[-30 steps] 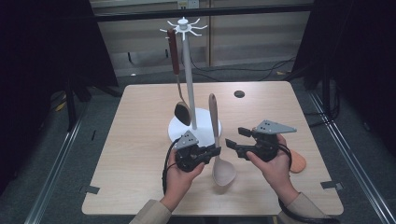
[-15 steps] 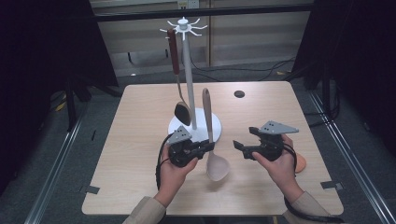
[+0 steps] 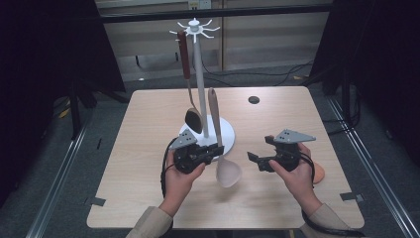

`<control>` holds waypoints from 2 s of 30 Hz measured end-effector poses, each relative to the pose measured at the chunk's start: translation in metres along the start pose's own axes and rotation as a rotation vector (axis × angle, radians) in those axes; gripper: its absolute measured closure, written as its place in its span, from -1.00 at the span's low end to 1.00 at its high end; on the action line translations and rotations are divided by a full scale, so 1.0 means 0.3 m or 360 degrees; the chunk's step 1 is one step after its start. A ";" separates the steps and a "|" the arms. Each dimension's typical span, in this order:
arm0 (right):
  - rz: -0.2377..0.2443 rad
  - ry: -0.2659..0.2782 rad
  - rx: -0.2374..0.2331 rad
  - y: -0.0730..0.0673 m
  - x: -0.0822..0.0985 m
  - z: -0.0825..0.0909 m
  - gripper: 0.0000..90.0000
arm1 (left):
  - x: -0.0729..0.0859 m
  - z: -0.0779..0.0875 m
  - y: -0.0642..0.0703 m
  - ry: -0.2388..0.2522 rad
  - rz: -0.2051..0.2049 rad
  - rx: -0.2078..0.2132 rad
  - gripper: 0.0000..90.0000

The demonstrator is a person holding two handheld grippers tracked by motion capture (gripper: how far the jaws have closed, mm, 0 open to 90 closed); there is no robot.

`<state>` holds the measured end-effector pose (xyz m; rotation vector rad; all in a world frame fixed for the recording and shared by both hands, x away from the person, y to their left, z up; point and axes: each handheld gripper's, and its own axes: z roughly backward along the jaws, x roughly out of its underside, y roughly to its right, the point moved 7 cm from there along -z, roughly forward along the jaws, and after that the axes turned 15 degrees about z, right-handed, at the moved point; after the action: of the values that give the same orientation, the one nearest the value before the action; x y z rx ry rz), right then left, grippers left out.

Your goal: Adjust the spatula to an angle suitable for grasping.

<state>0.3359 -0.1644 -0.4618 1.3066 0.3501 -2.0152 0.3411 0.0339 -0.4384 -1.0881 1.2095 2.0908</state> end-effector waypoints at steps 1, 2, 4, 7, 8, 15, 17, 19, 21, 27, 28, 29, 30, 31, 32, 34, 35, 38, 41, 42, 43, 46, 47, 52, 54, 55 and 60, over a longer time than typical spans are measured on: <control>0.0002 -0.0003 -0.0005 -0.001 0.001 -0.001 -0.73 | -0.004 0.002 0.001 0.0006 0.0001 0.0003 0.77; 0.0005 -0.0004 -0.0009 -0.003 0.001 -0.002 -0.73 | -0.015 0.009 0.000 0.0008 -0.0012 0.0007 0.77; 0.0005 -0.0006 -0.0010 -0.003 0.001 -0.002 -0.73 | -0.021 0.014 0.000 0.0014 -0.0010 0.0000 0.77; 0.0009 -0.0006 -0.0012 -0.003 0.001 -0.002 -0.74 | -0.040 0.024 -0.001 0.0035 -0.0015 0.0019 0.77; 0.0007 -0.0008 -0.0011 -0.003 0.002 -0.002 -0.73 | -0.046 0.027 0.000 0.0048 -0.0010 0.0028 0.77; 0.0013 -0.0019 -0.0017 -0.005 0.003 -0.003 -0.73 | -0.092 0.052 -0.002 0.0091 -0.0022 0.0044 0.77; 0.0011 -0.0018 -0.0015 -0.005 0.003 -0.002 -0.73 | -0.097 0.054 -0.002 0.0094 -0.0014 0.0034 0.77; 0.0008 -0.0021 -0.0014 -0.005 0.004 -0.002 -0.73 | -0.109 0.055 -0.001 0.0099 -0.0020 0.0045 0.77; 0.0006 -0.0021 -0.0014 -0.004 0.004 -0.002 -0.73 | -0.123 0.052 0.004 0.0109 -0.0028 0.0070 0.77; 0.0004 -0.0015 -0.0010 0.000 0.005 0.001 -0.73 | -0.174 0.046 0.020 0.0127 -0.0047 0.0119 0.77; 0.0005 -0.0019 -0.0011 0.000 0.007 0.002 -0.73 | -0.185 0.044 0.023 0.0128 -0.0062 0.0132 0.77; 0.0002 -0.0020 -0.0011 0.000 0.007 0.002 -0.73 | -0.185 0.044 0.023 0.0128 -0.0062 0.0132 0.77; 0.0002 -0.0020 -0.0011 0.000 0.007 0.002 -0.73 | -0.189 0.045 0.023 0.0120 -0.0067 0.0129 0.77; 0.0000 -0.0019 -0.0011 0.001 0.007 0.003 -0.73 | -0.197 0.042 0.022 0.0125 -0.0063 0.0129 0.77; 0.0000 -0.0019 -0.0011 0.001 0.007 0.003 -0.73 | -0.197 0.042 0.022 0.0125 -0.0063 0.0129 0.77; 0.0000 -0.0016 -0.0012 0.002 0.006 0.003 -0.73 | -0.205 0.040 0.017 0.0119 -0.0064 0.0120 0.77; 0.0002 -0.0015 -0.0013 0.002 0.006 0.003 -0.73 | -0.209 0.041 0.016 0.0119 -0.0065 0.0118 0.77; -0.0001 -0.0017 -0.0013 0.001 0.006 0.003 -0.73 | -0.217 0.041 0.014 0.0121 -0.0065 0.0120 0.77; -0.0008 -0.0017 -0.0015 0.000 0.006 0.002 -0.73 | -0.229 0.044 0.017 0.0120 -0.0080 0.0128 0.77; -0.0007 -0.0017 -0.0014 0.000 0.006 0.002 -0.73 | -0.233 0.046 0.018 0.0119 -0.0086 0.0128 0.77; -0.0007 -0.0017 -0.0014 0.000 0.006 0.002 -0.73 | -0.237 0.046 0.020 0.0123 -0.0081 0.0133 0.77; -0.0001 -0.0018 -0.0019 -0.001 0.006 0.001 -0.73 | -0.248 0.049 0.017 0.0106 -0.0085 0.0127 0.77; -0.0003 -0.0018 -0.0019 -0.002 0.006 0.001 -0.73 | -0.251 0.050 0.017 0.0107 -0.0079 0.0122 0.77; -0.0004 -0.0017 -0.0022 -0.004 0.005 0.001 -0.73 | -0.269 0.053 0.018 0.0116 -0.0089 0.0133 0.77; -0.0005 -0.0021 -0.0025 -0.003 0.006 0.001 -0.73 | -0.278 0.057 0.019 0.0124 -0.0087 0.0130 0.77; -0.0005 -0.0024 -0.0024 -0.003 0.007 0.000 -0.73 | -0.282 0.058 0.022 0.0128 -0.0080 0.0144 0.77; -0.0003 -0.0026 -0.0029 -0.005 0.007 0.000 -0.73 | -0.300 0.061 0.020 0.0124 -0.0093 0.0144 0.77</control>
<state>0.3344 -0.1642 -0.4639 1.2783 0.3609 -2.0186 0.3803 0.0450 -0.3558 -1.1585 1.2805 1.9469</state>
